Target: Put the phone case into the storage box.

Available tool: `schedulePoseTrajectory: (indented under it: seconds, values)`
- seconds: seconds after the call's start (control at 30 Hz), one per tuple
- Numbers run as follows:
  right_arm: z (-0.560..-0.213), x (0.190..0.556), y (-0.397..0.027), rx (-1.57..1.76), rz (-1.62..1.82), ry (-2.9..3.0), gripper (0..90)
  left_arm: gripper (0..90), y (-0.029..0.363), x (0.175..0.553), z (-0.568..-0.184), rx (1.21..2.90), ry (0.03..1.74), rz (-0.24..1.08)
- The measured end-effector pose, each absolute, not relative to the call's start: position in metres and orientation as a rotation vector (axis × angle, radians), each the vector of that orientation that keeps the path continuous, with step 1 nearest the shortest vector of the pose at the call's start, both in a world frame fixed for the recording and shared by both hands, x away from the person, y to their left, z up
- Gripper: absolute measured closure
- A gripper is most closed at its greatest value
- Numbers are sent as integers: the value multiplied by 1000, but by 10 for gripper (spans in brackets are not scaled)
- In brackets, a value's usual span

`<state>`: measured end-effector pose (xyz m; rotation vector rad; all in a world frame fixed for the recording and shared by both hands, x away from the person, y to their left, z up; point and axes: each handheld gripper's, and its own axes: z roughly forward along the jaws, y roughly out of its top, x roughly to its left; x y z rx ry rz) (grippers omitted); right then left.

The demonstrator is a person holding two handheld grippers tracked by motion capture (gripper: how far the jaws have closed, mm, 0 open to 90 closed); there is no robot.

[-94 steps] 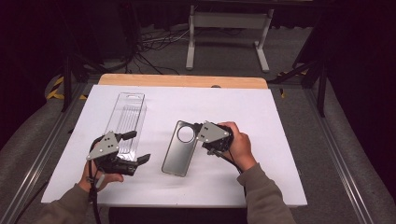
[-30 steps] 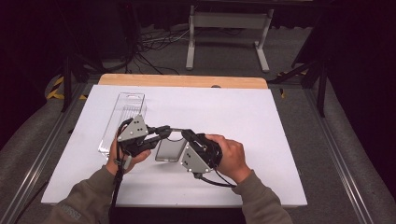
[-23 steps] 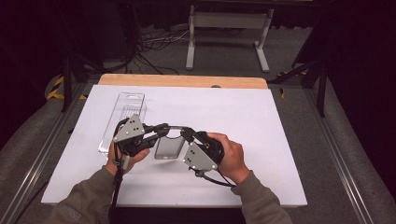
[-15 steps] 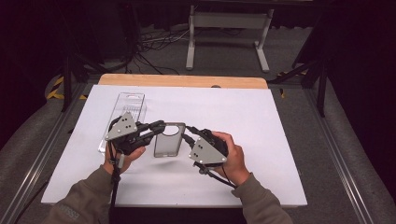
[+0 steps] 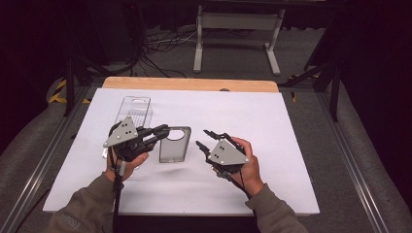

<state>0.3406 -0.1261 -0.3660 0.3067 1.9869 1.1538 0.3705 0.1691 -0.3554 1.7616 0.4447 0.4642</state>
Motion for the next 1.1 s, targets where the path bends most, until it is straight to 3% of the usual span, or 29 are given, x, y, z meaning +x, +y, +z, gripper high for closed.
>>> schedulePoseTrajectory:
  seconds: [0.2,0.3,0.73,1.1]
  values:
    - [-372,341,-133,336,1151,2000,510,808,172,370,-356,1756,442,464]
    - [-376,341,-138,363,1153,1995,412,807,173,370,-356,1758,441,460]
    - [-383,339,-149,420,1151,1978,241,807,177,369,-353,1752,436,472]
    - [-393,331,-167,464,1119,1991,229,807,178,368,-352,1753,431,473]
